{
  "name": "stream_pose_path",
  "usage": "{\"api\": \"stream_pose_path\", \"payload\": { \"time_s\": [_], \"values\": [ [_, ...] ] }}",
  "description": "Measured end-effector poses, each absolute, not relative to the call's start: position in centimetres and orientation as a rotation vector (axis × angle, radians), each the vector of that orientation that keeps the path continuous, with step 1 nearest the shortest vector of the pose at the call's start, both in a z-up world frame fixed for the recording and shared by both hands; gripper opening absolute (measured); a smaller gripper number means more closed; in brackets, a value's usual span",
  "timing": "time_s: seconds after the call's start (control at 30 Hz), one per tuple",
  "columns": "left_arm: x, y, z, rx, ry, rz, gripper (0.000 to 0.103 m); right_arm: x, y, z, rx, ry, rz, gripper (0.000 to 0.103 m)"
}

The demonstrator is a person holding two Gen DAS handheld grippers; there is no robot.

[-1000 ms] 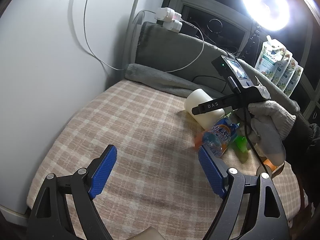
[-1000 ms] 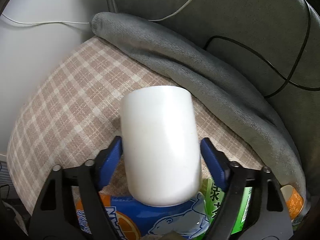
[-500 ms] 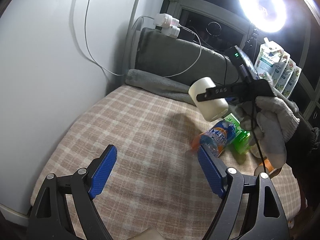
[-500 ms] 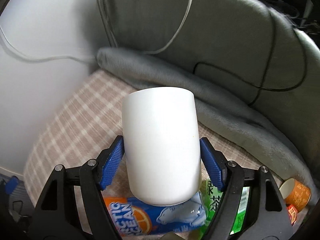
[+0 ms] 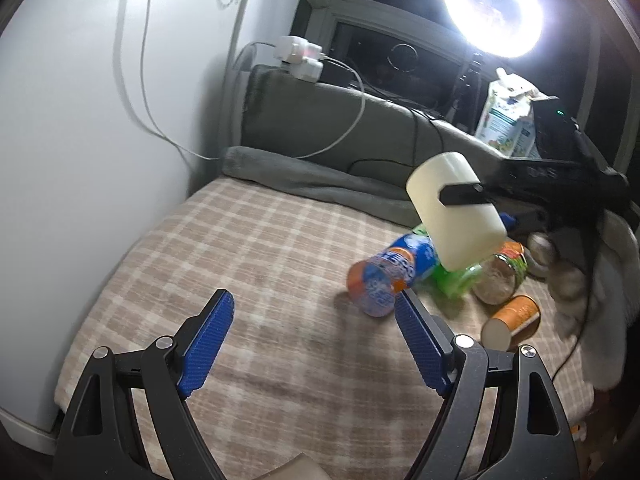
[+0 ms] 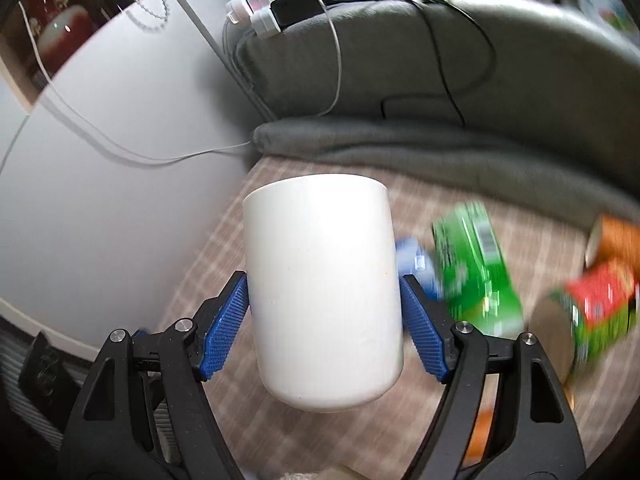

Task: Flip cup upright
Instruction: 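Rotate the held white cup upright and lower it onto the table, then open the right gripper and withdraw it from the upright cup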

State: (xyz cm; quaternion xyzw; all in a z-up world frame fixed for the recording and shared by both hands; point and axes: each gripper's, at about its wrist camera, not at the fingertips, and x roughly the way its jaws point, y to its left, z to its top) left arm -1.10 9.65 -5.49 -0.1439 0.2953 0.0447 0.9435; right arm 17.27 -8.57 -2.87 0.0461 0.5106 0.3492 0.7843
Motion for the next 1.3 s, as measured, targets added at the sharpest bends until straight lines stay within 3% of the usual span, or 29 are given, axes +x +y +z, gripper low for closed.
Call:
{"api": "stream_pose_path", "payload": {
  "time_s": [0.87, 1.1, 1.3],
  "values": [
    [-1.1, 4.1, -6.8, -0.310, 0.729, -0.098, 0.082, 9.9, -15.6, -13.9, 0.431, 1.379, 0.624, 0.078],
    [-0.6, 3.5, -7.4, -0.328, 0.775, -0.123, 0.082, 9.6, -15.7, -13.1, 0.364, 1.368, 0.636, 0.082],
    [0.4, 3.2, -7.7, -0.378, 0.838, -0.179, 0.082, 9.1, -16.6, -9.9, 0.299, 1.249, 0.662, 0.086]
  ]
}}
